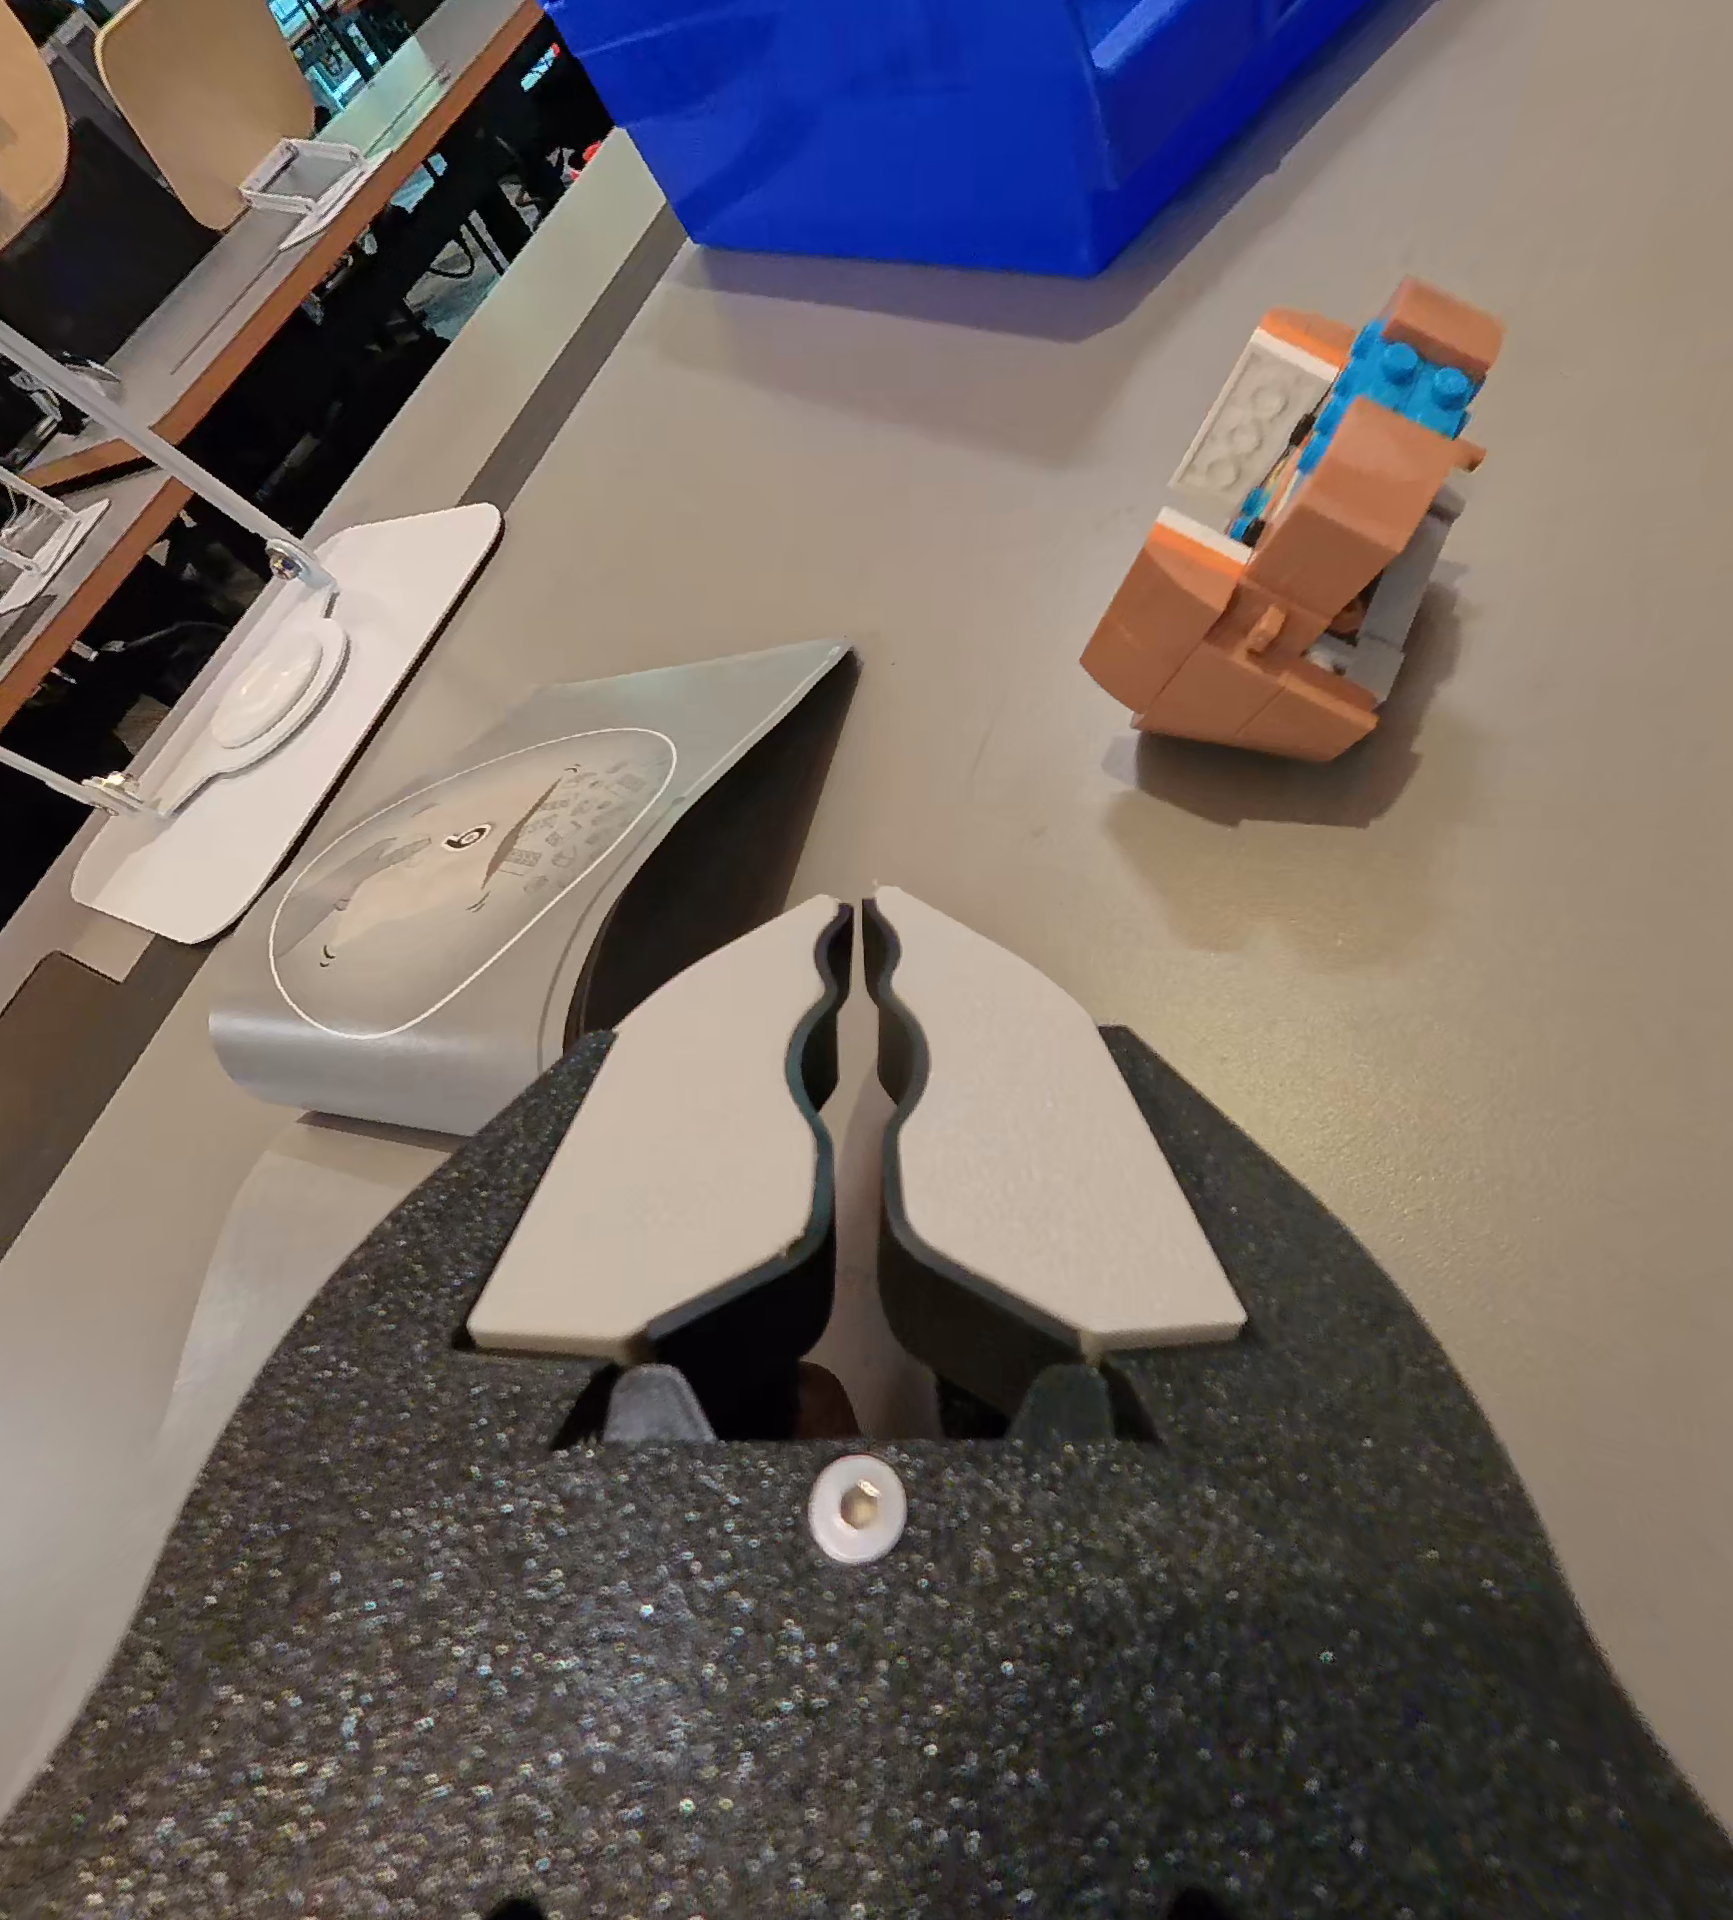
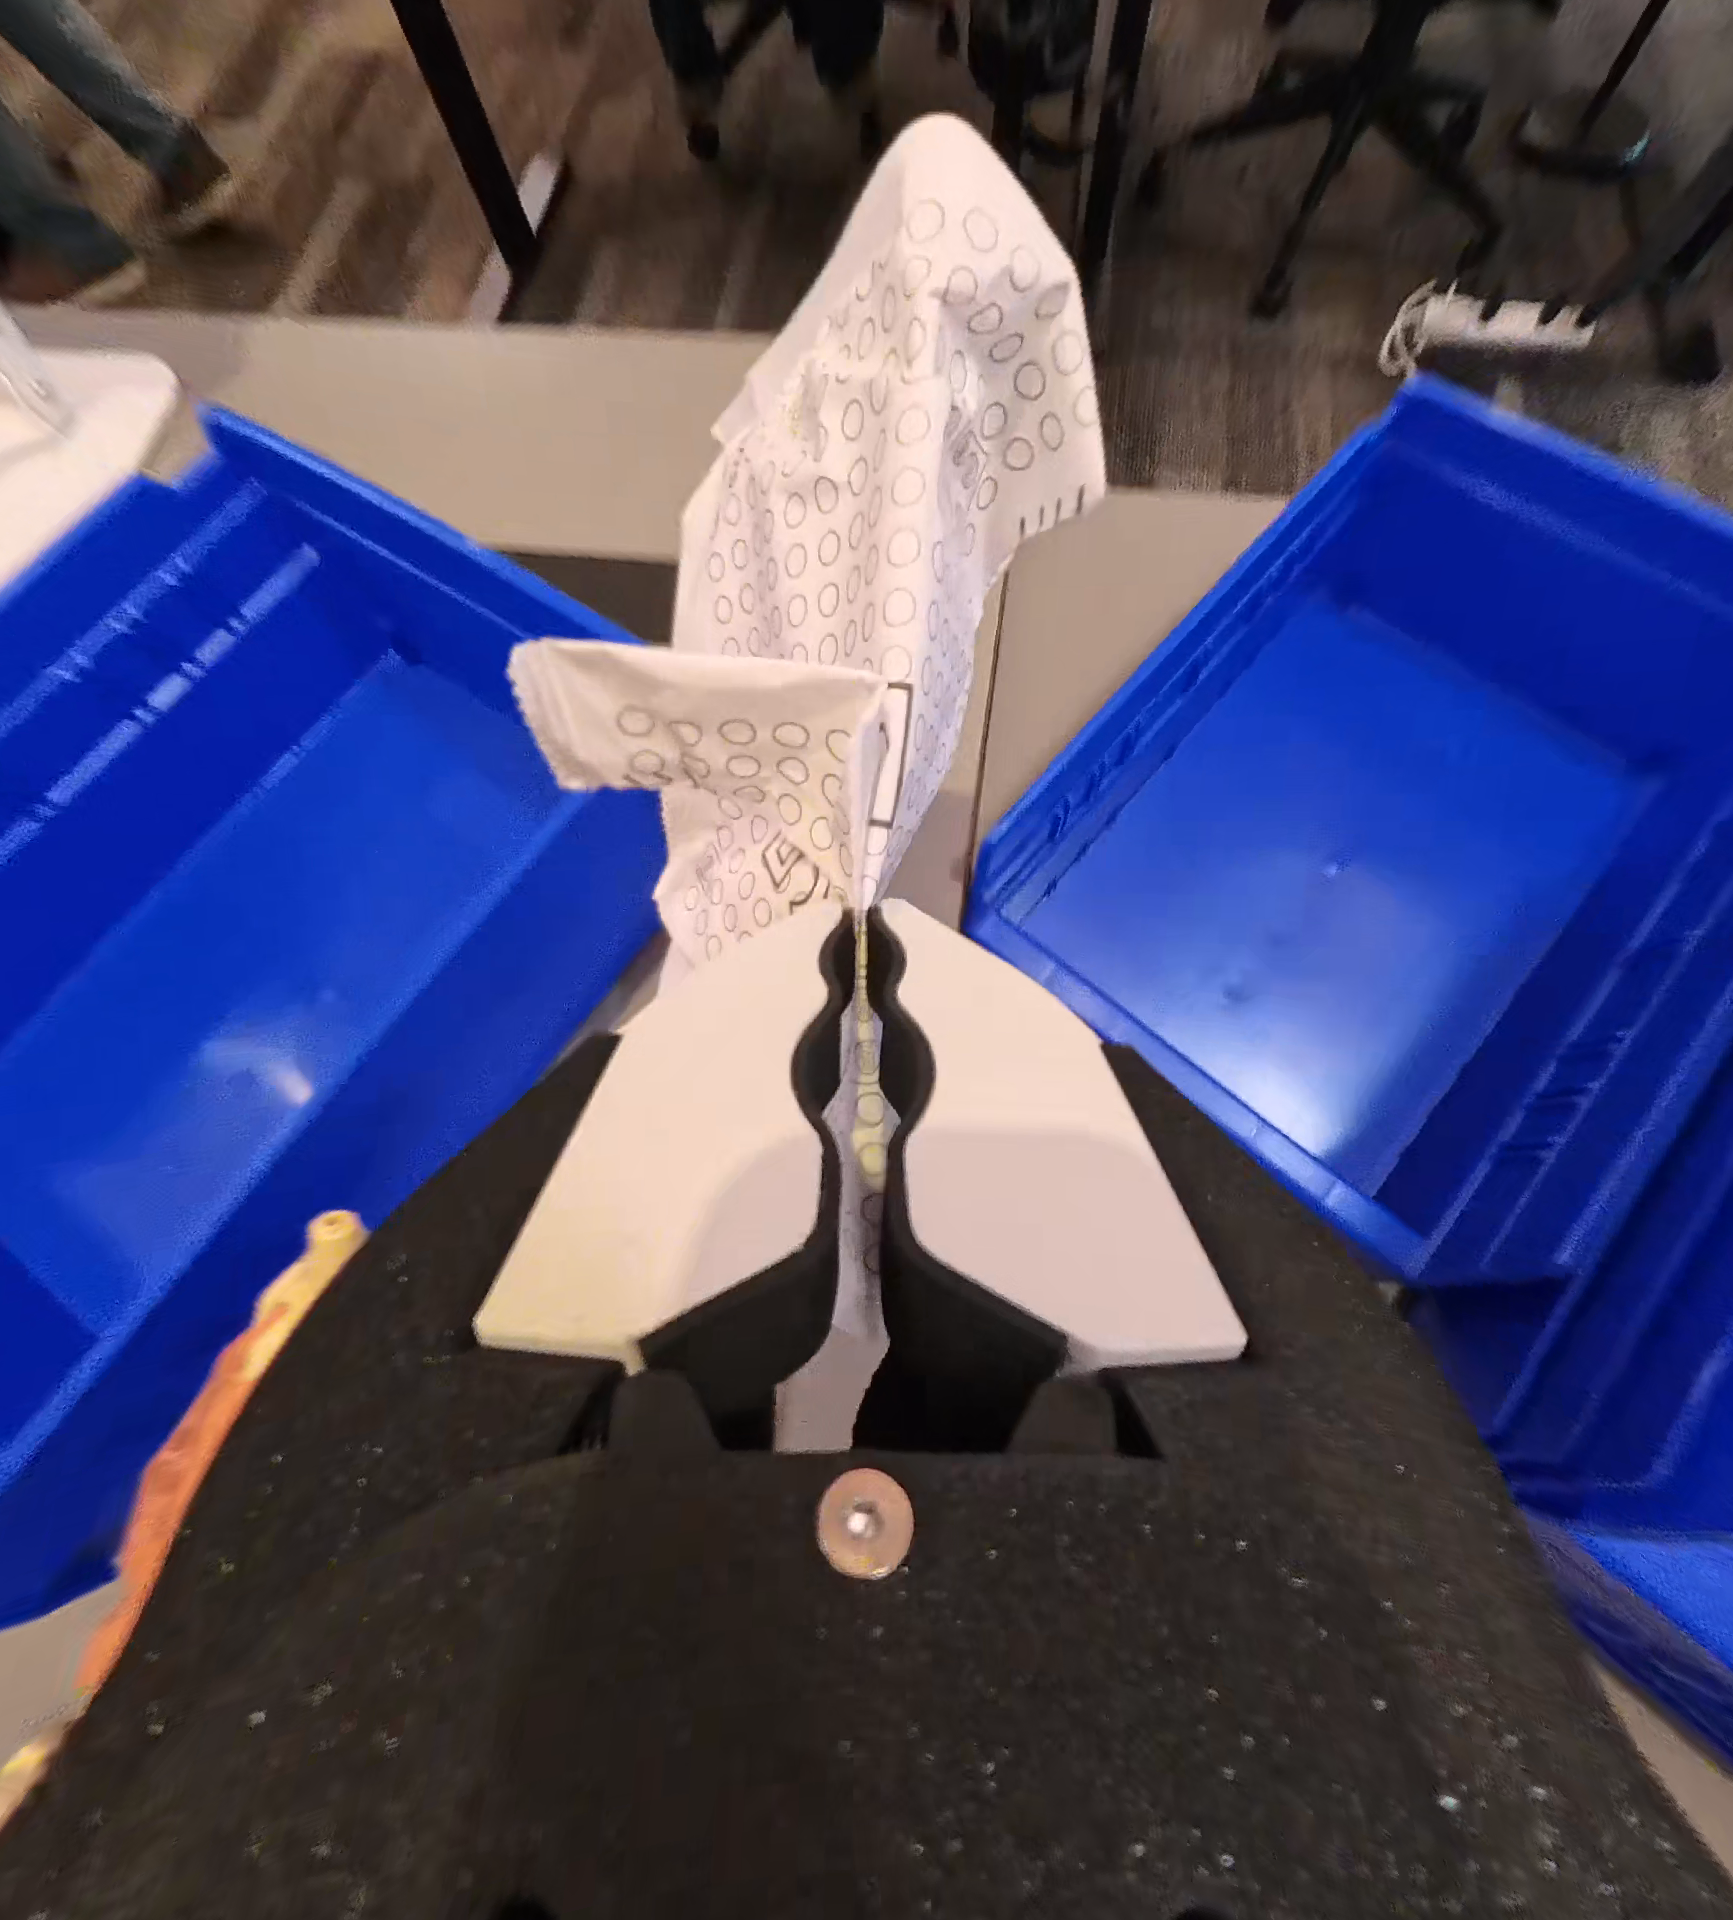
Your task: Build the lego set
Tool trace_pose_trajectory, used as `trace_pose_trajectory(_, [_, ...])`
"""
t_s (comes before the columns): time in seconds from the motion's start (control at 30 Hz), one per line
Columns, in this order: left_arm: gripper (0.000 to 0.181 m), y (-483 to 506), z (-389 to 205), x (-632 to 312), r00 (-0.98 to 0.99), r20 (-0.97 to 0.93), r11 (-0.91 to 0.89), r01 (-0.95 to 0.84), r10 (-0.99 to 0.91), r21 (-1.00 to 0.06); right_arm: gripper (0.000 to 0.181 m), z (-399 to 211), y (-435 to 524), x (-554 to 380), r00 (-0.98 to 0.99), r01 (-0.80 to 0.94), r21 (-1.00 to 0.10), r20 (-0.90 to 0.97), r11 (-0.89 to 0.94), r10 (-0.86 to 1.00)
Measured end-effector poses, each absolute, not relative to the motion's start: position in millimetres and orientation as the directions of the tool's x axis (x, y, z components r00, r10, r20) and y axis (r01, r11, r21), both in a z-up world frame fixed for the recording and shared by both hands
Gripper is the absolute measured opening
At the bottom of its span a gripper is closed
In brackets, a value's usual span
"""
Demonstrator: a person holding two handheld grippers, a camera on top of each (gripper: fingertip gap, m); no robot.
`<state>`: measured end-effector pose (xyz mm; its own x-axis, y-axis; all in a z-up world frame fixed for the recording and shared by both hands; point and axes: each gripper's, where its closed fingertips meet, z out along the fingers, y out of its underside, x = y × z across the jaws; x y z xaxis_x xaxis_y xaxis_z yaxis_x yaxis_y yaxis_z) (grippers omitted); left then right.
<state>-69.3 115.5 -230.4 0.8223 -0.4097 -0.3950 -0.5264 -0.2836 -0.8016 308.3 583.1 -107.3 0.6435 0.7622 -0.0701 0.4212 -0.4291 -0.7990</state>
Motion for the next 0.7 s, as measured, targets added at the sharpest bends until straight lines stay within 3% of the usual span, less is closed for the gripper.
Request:
trace_pose_trajectory(0.23, [0.002, 115.4, -229.6, -70.0, 0.822, -0.401, -0.279, -0.528, -0.404, -0.802, 0.002, -40.2, 530.4, 285.0, 0.559, 0.431, -0.872, 0.055, -0.233, 0.828])
trace_pose_trajectory(0.7, [0.002, 121.9, -223.9, -88.5, 0.784, -0.54, -0.216, -0.609, -0.305, -0.763, 0.002, -27.3, 495.4, 213.4, 0.282, 0.526, -0.85, 0.171, -0.003, 0.944])
